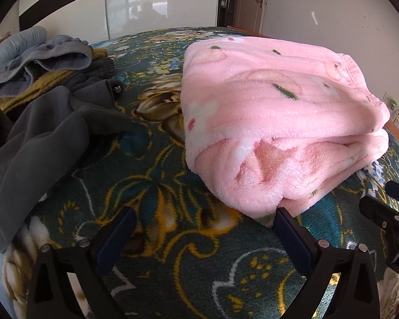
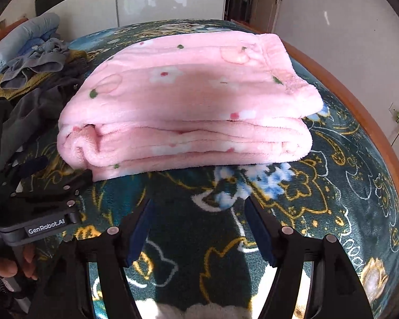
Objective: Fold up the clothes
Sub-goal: 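Open both grippers and pull them back from the folded garment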
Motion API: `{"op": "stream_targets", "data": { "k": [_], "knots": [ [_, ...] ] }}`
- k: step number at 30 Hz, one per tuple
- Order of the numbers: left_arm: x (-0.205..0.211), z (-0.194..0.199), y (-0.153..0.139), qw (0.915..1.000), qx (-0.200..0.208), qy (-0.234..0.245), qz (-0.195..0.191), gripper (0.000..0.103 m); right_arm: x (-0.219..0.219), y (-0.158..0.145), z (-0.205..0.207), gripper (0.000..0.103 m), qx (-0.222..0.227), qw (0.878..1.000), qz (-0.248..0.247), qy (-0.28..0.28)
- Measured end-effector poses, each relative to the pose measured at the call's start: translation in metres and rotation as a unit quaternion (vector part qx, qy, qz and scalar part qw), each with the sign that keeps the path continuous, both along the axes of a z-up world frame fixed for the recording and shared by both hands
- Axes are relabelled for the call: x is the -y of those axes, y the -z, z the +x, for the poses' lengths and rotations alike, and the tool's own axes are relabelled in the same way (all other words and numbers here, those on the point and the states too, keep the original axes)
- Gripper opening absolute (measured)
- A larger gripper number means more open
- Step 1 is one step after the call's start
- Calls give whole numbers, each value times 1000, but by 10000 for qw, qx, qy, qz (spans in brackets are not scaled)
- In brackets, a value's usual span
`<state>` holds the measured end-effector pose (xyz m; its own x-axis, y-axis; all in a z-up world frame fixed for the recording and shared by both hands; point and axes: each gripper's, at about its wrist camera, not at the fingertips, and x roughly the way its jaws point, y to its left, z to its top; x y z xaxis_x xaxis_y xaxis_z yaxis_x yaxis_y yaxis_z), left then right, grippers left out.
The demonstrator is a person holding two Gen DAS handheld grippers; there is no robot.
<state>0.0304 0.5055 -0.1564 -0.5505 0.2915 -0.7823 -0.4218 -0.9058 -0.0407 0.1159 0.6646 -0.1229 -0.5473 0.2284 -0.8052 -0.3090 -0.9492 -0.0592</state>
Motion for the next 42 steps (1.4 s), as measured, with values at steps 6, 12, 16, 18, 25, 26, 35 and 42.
{"op": "stream_targets", "data": {
  "k": [6,12,16,18,25,26,35,42],
  "knots": [
    [0,0,1,10000,11,-2,24,103,-12,11,-13,89,-224,9988,53,432],
    [-1,2,0,10000,-22,-5,45,103,-12,19,-22,94,-283,9979,194,554],
    [-3,3,-1,10000,-46,-7,44,103,-11,23,-24,97,-321,9973,287,593],
    [-3,4,-2,10000,-41,-5,72,103,-10,23,-26,98,-308,9969,363,627],
    [-5,5,-3,9999,-40,0,128,103,-11,21,-31,101,-292,9965,379,688],
    [-5,5,-3,9999,-38,1,136,103,-10,21,-31,101,-285,9964,401,691],
    [-10,6,-6,9998,-28,7,174,103,-9,17,-38,103,-269,9960,459,717],
    [0,3,-5,9998,-20,8,213,103,-9,13,-45,103,-253,9962,419,719]
  ]
}}
